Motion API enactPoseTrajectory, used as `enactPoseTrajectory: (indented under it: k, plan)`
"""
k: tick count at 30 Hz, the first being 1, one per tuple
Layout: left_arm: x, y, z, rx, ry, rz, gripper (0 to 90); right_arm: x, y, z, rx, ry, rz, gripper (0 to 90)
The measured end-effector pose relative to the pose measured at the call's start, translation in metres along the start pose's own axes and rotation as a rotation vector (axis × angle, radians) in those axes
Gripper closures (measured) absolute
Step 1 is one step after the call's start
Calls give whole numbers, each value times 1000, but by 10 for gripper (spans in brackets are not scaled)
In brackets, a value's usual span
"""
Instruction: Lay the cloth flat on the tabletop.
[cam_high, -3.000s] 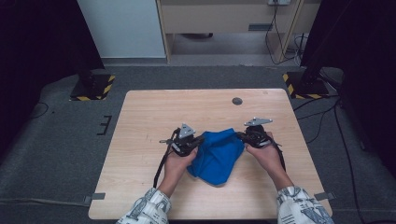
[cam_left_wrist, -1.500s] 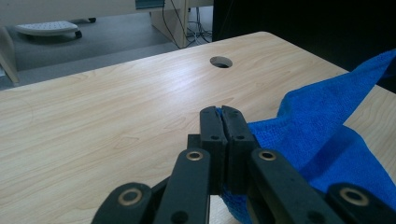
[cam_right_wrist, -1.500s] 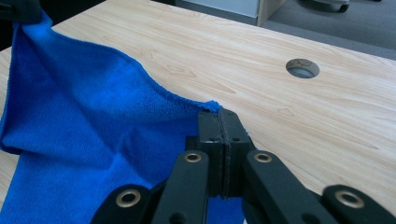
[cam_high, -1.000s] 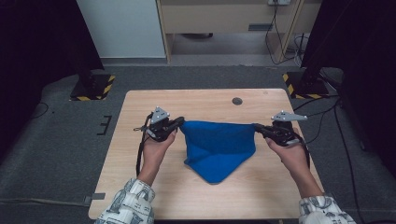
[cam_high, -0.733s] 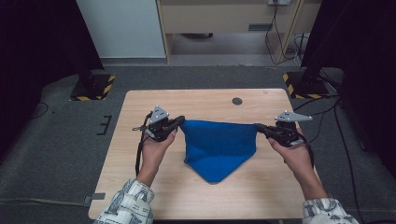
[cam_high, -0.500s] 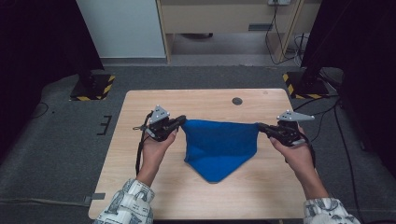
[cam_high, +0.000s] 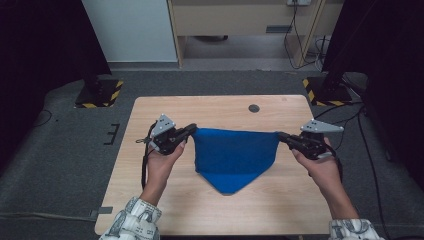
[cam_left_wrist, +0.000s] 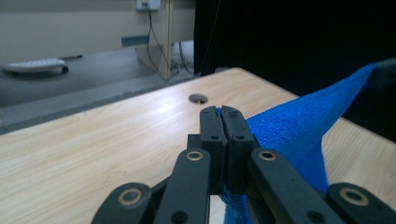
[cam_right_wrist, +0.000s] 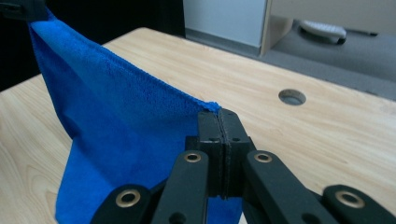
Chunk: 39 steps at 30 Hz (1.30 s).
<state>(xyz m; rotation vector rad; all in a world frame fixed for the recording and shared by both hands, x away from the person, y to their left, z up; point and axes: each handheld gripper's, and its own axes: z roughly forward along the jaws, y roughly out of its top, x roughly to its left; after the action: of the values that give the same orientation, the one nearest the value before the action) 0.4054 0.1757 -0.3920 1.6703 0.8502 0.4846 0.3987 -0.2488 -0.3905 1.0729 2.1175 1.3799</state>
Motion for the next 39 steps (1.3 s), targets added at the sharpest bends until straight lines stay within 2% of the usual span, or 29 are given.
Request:
enactPoseTrajectory:
  k: [5,14,17,23,26,27,31,32,35,36,38,39]
  plan:
    - [-7,8,-11,-19,4,30,881,11,6,-13,-53,-7,-14,894]
    - [-17,27,-36,-63,6,79,881,23,19,-30,-92,1,-37,894]
    - [-23,32,-46,-79,2,91,880,33,25,-43,-116,2,-54,893]
    - [-36,45,-68,-108,-12,125,880,44,32,-61,-144,6,-75,893]
    - [-44,52,-80,-127,-19,144,879,54,38,-79,-169,13,-105,893]
    - [-47,54,-84,-134,-22,151,879,54,38,-79,-169,13,-105,893]
    - [-56,61,-96,-146,-30,173,878,66,47,-100,-193,16,-134,892]
    - [-58,63,-98,-145,-30,178,878,66,47,-100,-193,16,-134,892]
    - [-56,65,-97,-119,-23,184,878,71,53,-106,-194,11,-153,892]
    - [-52,65,-93,-109,-23,172,878,71,55,-104,-183,7,-161,892]
    - [-43,62,-83,-88,-25,143,878,69,56,-96,-144,2,-160,892]
    - [-33,57,-72,-60,-17,142,876,63,55,-83,-104,-6,-153,891]
